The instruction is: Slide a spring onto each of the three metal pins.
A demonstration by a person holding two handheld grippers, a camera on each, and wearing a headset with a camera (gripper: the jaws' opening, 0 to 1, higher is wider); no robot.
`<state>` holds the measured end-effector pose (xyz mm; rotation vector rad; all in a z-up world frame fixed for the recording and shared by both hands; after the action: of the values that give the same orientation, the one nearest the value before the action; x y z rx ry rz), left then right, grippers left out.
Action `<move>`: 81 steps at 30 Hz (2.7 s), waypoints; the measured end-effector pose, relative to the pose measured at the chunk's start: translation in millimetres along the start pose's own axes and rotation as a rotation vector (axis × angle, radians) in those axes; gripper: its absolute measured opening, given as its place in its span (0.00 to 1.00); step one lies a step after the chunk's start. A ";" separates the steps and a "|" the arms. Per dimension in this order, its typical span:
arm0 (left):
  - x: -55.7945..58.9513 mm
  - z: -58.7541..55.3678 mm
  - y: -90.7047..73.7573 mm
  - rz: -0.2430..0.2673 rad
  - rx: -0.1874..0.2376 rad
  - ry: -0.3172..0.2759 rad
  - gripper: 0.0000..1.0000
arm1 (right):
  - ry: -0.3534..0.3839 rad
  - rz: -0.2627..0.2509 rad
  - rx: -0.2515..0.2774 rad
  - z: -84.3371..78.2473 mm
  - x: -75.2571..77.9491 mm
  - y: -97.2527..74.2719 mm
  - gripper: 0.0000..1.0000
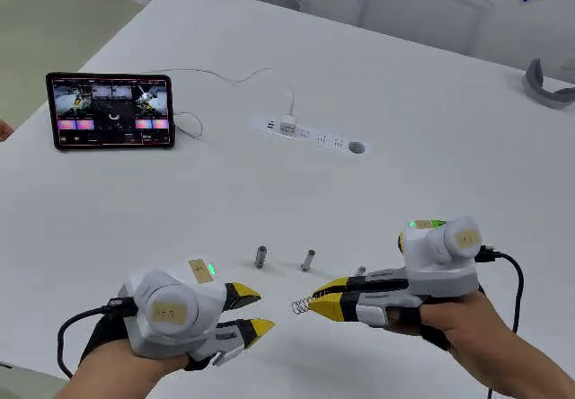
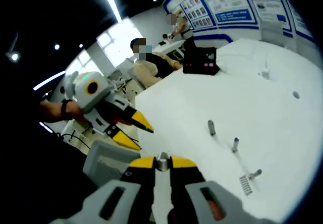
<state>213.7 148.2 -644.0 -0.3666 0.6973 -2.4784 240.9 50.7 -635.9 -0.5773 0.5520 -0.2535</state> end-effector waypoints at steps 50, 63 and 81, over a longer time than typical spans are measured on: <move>-47.4 -11.5 -41.6 0.191 0.053 -0.178 0.61 | -0.345 -0.134 -0.392 10.3 99.9 20.0 0.12; -50.8 -17.8 -47.8 0.204 0.050 -0.203 0.61 | -0.369 -0.166 -0.420 11.7 119.8 29.3 0.12; -51.9 -25.3 -54.9 0.219 0.045 -0.228 0.61 | -0.397 -0.173 -0.427 20.1 128.3 38.0 0.12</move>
<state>223.4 227.2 -640.7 -0.5177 0.5546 -2.1987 360.9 42.4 -697.8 -1.0650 0.1665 -0.1767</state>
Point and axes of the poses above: the centre of the closed fingertips' face, and the gripper's own axes: y roughly forward along the fingers, x roughly to its right, z roughly out of its top, the point moved 3 cm from there along -y, roughly backward along the fingers, and after that the axes turned 1 degree about -z, right-handed, at the moved point
